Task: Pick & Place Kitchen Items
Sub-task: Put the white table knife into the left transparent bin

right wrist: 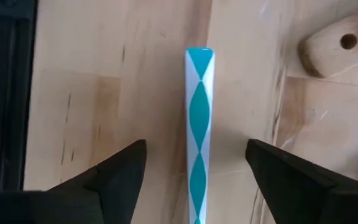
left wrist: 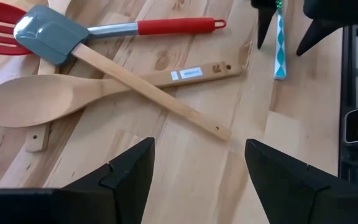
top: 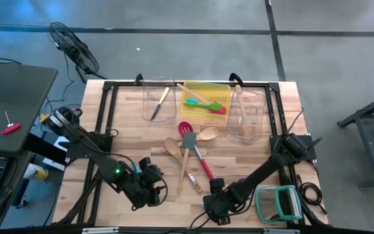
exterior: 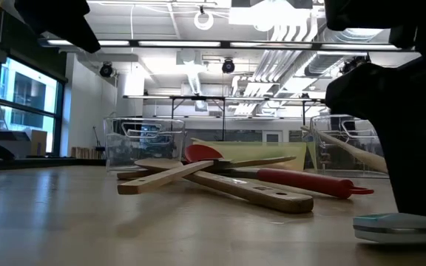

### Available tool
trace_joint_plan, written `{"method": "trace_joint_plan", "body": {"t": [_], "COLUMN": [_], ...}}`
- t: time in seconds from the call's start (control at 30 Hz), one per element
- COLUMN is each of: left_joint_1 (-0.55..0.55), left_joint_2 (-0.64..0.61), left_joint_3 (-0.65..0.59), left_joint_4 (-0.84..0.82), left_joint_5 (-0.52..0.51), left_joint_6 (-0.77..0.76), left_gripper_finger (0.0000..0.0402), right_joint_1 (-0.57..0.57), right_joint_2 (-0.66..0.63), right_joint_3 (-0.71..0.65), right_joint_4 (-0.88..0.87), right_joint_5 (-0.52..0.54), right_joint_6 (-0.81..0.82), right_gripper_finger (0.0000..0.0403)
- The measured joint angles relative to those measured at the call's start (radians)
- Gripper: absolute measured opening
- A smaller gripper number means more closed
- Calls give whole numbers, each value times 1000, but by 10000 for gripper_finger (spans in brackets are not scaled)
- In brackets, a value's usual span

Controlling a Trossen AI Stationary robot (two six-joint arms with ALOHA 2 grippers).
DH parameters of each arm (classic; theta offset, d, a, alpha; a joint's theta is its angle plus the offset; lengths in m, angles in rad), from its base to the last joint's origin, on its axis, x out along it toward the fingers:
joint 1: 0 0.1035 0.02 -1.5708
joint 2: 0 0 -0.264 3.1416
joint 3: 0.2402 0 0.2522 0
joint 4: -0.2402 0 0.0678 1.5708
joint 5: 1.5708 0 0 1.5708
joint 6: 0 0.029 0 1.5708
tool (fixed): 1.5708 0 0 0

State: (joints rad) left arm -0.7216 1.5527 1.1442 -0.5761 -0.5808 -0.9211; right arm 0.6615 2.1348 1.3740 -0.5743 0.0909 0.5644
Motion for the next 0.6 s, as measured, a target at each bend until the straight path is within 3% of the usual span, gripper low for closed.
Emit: {"method": "trace_joint_plan", "body": {"t": [0.3, 0.6], "left_joint_1": [0, -5], "left_joint_2": [4, 4], "left_joint_3": [0, 0], "left_joint_4": [7, 9], "left_joint_5": [3, 17], "left_joint_6": [0, -4], "left_gripper_finger": [244, 244], "right_joint_1": [-6, -43], "right_joint_2": [2, 2], "right_joint_3": [-1, 0], "right_joint_4": [-43, -82], "right_joint_5": [23, -35], "right_joint_6": [-2, -10], "right_gripper_finger": [189, 42]}}
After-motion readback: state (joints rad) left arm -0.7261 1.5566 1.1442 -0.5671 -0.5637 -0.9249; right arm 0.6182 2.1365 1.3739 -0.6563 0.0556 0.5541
